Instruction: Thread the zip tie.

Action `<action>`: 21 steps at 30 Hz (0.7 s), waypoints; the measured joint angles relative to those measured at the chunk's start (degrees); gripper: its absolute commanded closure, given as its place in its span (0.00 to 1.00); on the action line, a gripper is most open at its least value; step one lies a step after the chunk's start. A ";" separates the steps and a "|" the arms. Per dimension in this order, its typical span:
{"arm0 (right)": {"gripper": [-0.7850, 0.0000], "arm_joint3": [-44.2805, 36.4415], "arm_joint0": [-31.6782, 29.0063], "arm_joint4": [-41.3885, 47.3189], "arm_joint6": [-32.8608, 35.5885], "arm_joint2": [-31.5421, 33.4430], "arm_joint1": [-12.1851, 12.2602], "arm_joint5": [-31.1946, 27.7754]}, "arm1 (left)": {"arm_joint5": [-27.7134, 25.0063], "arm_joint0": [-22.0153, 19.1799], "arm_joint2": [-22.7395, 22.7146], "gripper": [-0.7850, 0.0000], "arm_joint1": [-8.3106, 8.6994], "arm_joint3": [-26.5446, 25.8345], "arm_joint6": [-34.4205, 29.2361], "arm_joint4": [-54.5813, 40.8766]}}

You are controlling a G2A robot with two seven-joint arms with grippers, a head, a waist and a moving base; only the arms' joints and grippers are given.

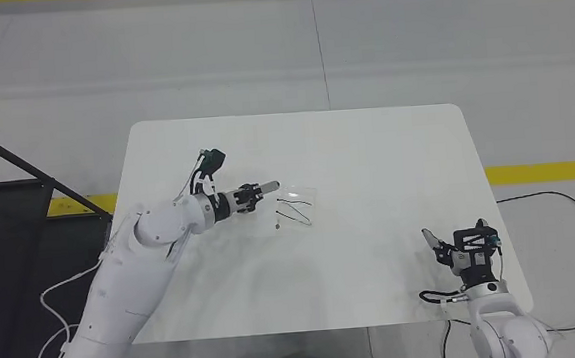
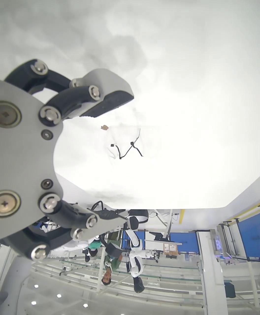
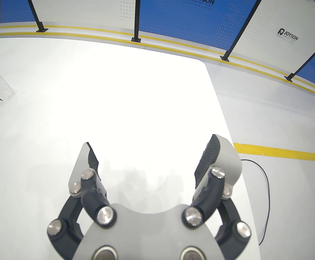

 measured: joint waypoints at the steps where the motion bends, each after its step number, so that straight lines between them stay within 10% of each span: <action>1: 0.00 0.00 0.00 0.00 0.00 0.00 0.00 0.00 | -0.10 -0.60 0.50 0.00 -0.14 0.89 0.12 -0.14; 21: 0.00 0.00 0.00 0.00 0.00 0.00 0.00 0.00 | -2.34 -3.17 4.02 0.00 -1.06 5.54 0.16 -1.44</action>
